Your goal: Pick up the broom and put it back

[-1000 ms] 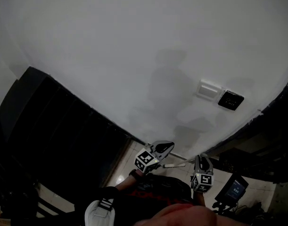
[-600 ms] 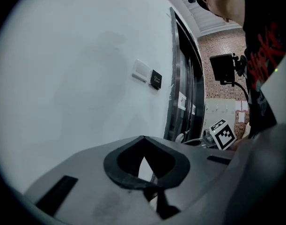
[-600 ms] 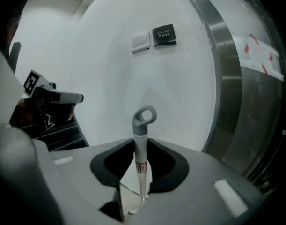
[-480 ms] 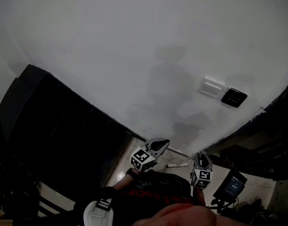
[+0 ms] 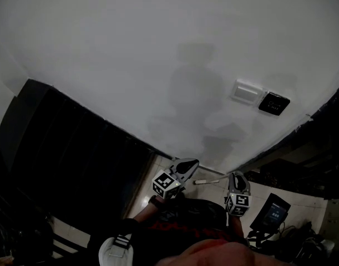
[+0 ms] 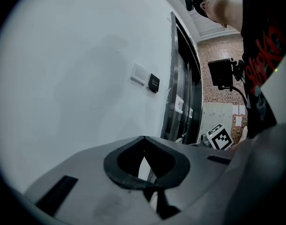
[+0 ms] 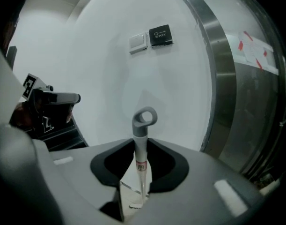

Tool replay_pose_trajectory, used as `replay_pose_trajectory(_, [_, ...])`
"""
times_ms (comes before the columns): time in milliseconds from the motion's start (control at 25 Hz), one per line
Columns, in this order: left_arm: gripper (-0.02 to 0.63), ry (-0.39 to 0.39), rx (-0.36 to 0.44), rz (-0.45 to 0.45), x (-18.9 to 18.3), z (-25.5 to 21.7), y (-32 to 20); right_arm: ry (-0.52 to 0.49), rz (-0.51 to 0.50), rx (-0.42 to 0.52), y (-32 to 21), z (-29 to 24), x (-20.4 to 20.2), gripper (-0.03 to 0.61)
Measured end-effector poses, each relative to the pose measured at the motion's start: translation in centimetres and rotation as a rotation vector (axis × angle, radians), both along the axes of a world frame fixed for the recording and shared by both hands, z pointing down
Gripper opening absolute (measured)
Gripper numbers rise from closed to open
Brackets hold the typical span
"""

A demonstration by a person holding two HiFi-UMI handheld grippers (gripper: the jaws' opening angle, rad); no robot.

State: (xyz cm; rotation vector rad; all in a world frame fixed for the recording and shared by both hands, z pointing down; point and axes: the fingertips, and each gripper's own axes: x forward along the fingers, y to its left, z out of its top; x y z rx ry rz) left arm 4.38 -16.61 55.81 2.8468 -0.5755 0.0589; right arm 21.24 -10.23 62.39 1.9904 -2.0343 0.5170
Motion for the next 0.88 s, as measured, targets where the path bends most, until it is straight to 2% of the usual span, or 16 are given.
replay_pose_trajectory(280, [0.005,-0.006,-0.008,0.000,0.1,0.3,0.0,-0.017,0.006,0.005,-0.1,-0.2,-0.2,0.091])
replay_pose_trajectory(480, [0.005,-0.009,-0.005,0.011,0.2,0.3,0.2,0.007,0.004,0.020,0.0,0.4,0.2,0.091])
replay_pose_trajectory(560, [0.005,-0.012,-0.018,0.016,0.4,0.7,0.3,0.014,0.011,-0.008,-0.2,2.7,0.6,0.091])
replay_pose_trajectory(680, [0.005,-0.024,-0.025,0.030,0.7,0.9,0.4,0.015,0.052,-0.115,-1.8,9.6,2.3,0.091])
replay_pose_trajectory(760, [0.005,-0.026,-0.010,0.027,0.7,0.5,0.3,0.038,0.056,-0.167,-4.4,13.3,3.3,0.091])
replay_pose_trajectory(880, [0.005,-0.025,0.050,-0.012,0.6,-0.5,-1.8,0.101,0.036,-0.178,-10.8,16.8,4.9,0.092])
